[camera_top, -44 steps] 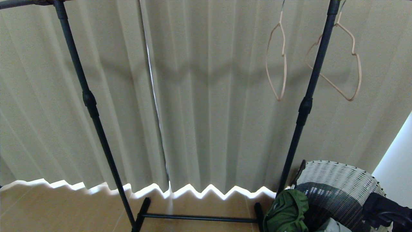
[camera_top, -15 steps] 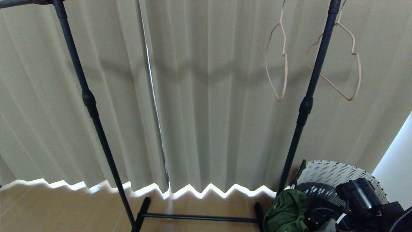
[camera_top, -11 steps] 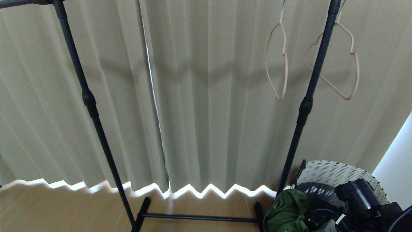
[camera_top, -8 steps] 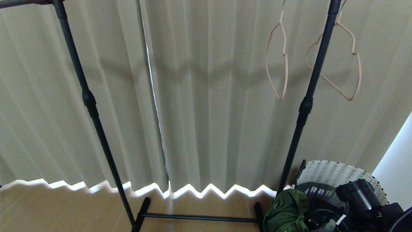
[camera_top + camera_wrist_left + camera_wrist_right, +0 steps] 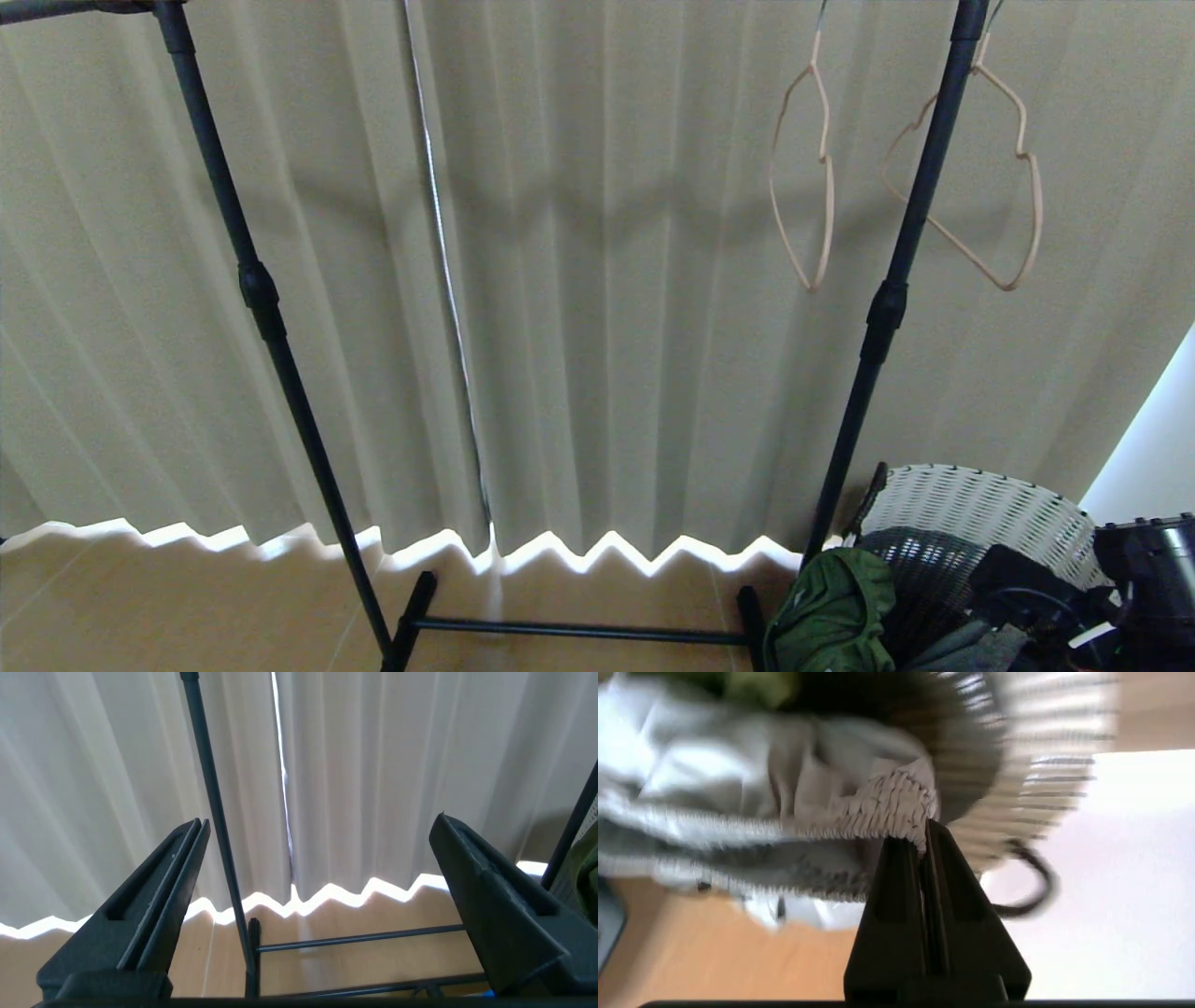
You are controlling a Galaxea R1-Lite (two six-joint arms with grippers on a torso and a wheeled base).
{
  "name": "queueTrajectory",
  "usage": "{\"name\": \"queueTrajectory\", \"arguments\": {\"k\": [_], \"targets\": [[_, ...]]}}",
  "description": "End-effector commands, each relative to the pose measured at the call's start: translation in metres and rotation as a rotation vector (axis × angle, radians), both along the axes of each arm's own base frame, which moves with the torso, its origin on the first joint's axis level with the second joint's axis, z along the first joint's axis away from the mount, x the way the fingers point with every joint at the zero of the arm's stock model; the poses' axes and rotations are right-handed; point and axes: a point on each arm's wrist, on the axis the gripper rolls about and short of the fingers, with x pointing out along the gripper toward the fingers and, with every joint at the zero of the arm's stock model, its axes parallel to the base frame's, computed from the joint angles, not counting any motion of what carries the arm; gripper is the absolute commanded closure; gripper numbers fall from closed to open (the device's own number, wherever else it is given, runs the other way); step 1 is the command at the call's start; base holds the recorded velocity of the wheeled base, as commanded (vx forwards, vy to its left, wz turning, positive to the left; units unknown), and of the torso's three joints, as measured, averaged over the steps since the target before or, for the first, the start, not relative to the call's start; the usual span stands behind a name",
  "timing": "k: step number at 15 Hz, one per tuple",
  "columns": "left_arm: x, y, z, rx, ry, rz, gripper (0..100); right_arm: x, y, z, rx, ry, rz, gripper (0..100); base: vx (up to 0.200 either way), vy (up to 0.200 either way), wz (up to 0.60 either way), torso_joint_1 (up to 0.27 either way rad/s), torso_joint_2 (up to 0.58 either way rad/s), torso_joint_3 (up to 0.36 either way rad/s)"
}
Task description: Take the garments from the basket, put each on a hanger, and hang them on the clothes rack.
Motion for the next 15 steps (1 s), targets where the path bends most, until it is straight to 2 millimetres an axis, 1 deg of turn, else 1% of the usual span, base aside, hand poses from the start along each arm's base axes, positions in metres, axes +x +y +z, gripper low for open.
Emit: {"name": "queueTrajectory", "arguments": {"k": [1, 3, 4, 8, 13, 15], "targets": [[0.000, 0.000, 0.000, 0.000, -0.001, 0.000, 0, -0.028, -0.011, 0.039, 0.024, -0.277, -0.058, 100, 0.000, 0.000, 0.00, 0.000, 0.00, 0.000], [0.000, 0.000, 0.000, 0.000, -0.001, 0.000, 0, -0.037, -0.011, 0.047, 0.030, -0.343, -0.055, 100, 0.000, 0.000, 0.00, 0.000, 0.00, 0.000], [0.000, 0.000, 0.000, 0.002, -0.001, 0.000, 0, -0.046, -0.010, 0.050, 0.033, -0.388, -0.047, 100, 0.000, 0.000, 0.00, 0.000, 0.00, 0.000], [0.000, 0.000, 0.000, 0.003, -0.001, -0.003, 0, -0.060, -0.010, 0.059, 0.064, -0.487, -0.014, 100, 0.000, 0.000, 0.00, 0.000, 0.00, 0.000], [0.000, 0.000, 0.000, 0.003, -0.001, -0.003, 0, -0.064, -0.009, 0.060, 0.081, -0.509, 0.005, 100, 0.000, 0.000, 0.00, 0.000, 0.00, 0.000], [0.000, 0.000, 0.000, 0.003, -0.001, -0.001, 0, -0.065, -0.009, 0.058, 0.091, -0.500, 0.016, 100, -0.200, 0.000, 0.00, 0.000, 0.00, 0.002]]}}
